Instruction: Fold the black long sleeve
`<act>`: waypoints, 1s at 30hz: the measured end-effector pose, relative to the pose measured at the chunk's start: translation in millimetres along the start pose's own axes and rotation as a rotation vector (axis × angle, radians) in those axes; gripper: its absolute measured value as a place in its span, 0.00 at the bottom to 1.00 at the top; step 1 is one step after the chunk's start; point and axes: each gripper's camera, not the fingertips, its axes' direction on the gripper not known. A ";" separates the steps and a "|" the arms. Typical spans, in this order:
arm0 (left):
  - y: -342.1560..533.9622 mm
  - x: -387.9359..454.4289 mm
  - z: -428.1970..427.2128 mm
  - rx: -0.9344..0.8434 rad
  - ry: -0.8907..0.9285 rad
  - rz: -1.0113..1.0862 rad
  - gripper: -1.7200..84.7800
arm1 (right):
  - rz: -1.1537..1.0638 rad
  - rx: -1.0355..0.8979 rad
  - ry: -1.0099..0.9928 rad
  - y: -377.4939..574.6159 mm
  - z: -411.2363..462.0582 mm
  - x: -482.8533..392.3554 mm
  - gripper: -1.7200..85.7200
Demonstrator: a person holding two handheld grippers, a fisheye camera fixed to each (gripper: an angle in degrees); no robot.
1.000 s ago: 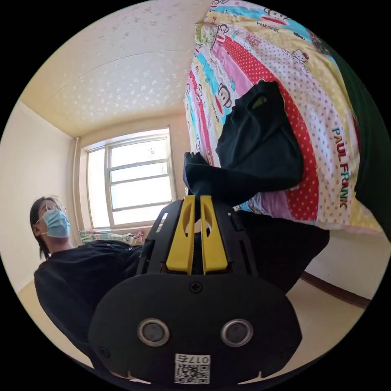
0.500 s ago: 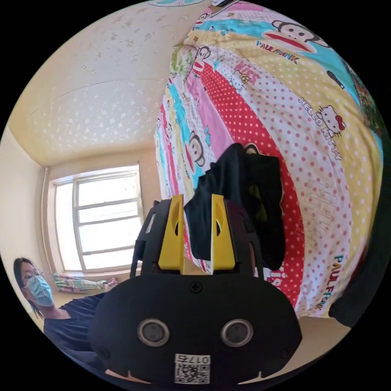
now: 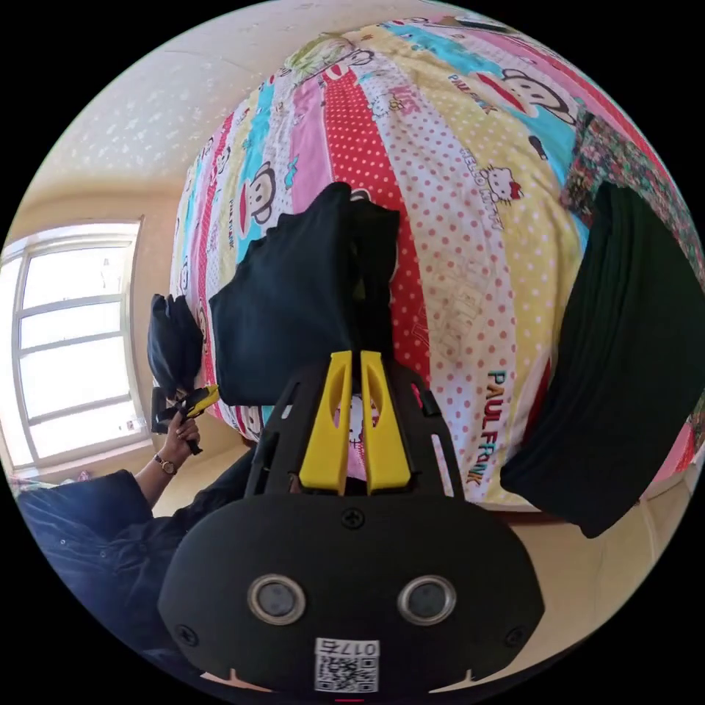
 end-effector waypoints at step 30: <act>-25.6 -18.4 89.6 -0.071 0.245 -0.129 0.08 | -0.548 -0.355 0.322 -75.3 186.5 -178.3 0.03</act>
